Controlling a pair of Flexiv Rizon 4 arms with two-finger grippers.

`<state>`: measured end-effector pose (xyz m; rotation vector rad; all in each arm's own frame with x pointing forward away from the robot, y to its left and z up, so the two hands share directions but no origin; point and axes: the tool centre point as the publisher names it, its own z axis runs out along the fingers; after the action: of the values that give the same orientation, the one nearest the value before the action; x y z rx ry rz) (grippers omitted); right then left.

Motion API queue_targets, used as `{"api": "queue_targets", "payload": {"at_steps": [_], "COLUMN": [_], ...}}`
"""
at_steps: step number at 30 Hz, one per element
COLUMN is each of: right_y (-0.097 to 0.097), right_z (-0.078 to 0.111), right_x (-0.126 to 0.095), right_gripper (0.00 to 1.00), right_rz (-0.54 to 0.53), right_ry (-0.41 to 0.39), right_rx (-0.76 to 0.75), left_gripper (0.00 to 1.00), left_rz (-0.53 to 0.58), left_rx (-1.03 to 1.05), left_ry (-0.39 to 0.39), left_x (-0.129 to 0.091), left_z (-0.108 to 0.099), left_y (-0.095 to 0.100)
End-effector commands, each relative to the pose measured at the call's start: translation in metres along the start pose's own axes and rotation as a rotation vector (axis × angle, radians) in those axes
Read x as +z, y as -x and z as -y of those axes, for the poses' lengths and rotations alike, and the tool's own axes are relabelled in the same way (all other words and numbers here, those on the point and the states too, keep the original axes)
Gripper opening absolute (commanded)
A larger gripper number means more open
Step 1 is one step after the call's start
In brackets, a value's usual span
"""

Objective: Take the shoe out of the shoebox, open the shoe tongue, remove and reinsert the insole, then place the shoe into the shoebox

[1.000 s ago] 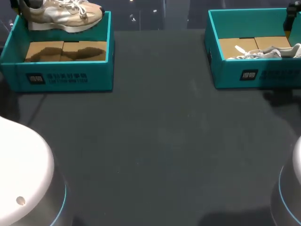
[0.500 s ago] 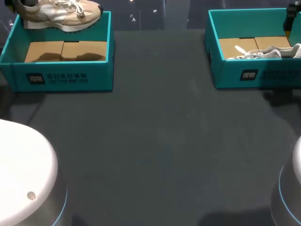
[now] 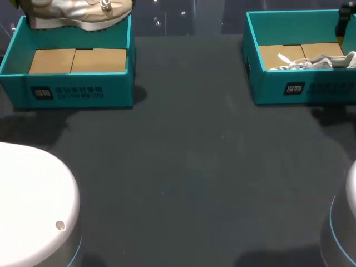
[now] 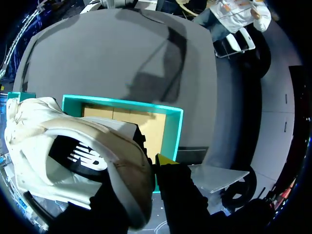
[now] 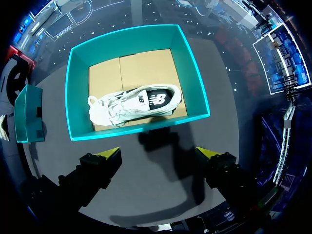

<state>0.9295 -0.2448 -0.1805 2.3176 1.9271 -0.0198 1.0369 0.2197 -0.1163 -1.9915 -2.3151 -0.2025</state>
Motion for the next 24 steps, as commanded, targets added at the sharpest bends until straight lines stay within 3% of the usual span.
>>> {"api": "queue_targets", "payload": {"at_steps": [1,9,18,24], "right_y": [0.000,0.000,0.000,0.000], "right_z": [0.000,0.000,0.000,0.000], "right_x": [0.000,0.000,0.000,0.000], "right_gripper": [1.00,1.00,1.00,1.00], "right_rz": [0.001,0.001,0.001,0.001], "right_ry": [-0.001,-0.001,-0.001,-0.001], "right_rx": [-0.001,-0.001,-0.001,-0.001], "left_gripper": [0.00,0.00,0.00,0.00], "left_rz": [-0.026,-0.040,-0.053,-0.053], "left_rx": [0.001,0.050,0.137,0.137], "left_ry": [0.226,0.236,0.213,0.213], "left_x": [-0.023,-0.050,-0.066,-0.066], "left_z": [0.062,0.123,0.211,0.211], "left_y": [0.016,0.063,0.130,0.130]}}
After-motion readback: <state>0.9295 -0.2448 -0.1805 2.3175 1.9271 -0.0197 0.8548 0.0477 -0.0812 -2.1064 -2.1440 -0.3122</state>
